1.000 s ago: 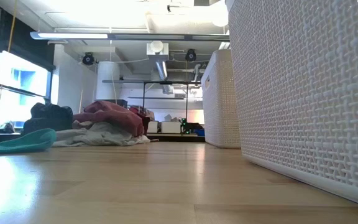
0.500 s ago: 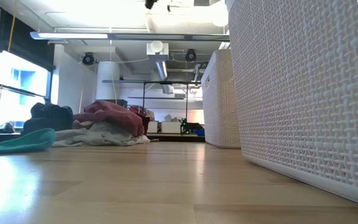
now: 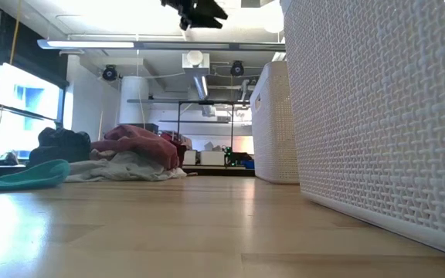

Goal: Sort clothes
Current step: Move the grey sock from the top bin to the bottom bin

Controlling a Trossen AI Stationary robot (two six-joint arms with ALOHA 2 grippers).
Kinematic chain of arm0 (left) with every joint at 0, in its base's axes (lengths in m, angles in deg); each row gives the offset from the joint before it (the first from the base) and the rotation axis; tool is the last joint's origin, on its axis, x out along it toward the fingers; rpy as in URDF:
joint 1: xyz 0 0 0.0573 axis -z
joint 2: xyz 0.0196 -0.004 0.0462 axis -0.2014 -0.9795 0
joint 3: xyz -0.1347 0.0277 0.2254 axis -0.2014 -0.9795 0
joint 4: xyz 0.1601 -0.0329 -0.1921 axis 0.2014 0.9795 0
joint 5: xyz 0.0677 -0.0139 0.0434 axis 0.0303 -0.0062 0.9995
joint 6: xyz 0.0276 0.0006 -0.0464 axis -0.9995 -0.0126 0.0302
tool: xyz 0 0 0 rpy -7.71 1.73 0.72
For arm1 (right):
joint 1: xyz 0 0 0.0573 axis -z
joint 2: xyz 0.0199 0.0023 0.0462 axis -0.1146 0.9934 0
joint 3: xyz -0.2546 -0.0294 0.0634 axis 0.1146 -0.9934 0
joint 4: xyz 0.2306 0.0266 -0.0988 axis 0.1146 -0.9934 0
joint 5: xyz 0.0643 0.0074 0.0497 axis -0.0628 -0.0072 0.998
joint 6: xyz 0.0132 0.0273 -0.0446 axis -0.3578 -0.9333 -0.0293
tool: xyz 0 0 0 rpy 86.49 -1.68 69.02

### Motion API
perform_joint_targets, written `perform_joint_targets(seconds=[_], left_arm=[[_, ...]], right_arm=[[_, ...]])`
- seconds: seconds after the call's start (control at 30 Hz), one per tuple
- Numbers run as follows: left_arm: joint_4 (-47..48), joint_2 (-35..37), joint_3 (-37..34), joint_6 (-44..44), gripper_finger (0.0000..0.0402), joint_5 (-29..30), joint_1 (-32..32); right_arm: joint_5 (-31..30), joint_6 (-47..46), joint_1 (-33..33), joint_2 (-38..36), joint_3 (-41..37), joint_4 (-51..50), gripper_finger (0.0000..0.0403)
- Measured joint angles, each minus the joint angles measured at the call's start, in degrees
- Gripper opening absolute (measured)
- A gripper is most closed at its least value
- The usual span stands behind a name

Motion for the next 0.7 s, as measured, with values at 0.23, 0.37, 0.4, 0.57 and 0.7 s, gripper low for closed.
perform_joint_targets(seconds=[0.23,0.37,0.4,0.57,0.7], left_arm=[[0.6,0.1,0.0,-3.2,0.0216,-0.5,-4.2],[2.2,0.1,0.0,-4.8,0.0216,-1.2,-5.5],[3.3,0.1,0.0,-5.5,0.0216,-1.2,-5.7],[7.5,0.3,0.0,-8.2,0.0216,-1.2,-6.7],[8.3,0.3,0.0,-8.6,0.0216,-1.2,-7.3]], right_arm=[[8.3,25.8,24.5,6.4,-0.3,5.2,0.0165],[16.6,34.8,35.3,12.8,-0.3,6.3,0.0165],[18.0,36.6,37.6,14.8,-0.3,6.2,0.0165],[19.3,48.7,46.1,25.1,-0.3,6.1,0.0165],[20.6,61.9,50.8,32.0,-0.3,5.7,0.0164]])
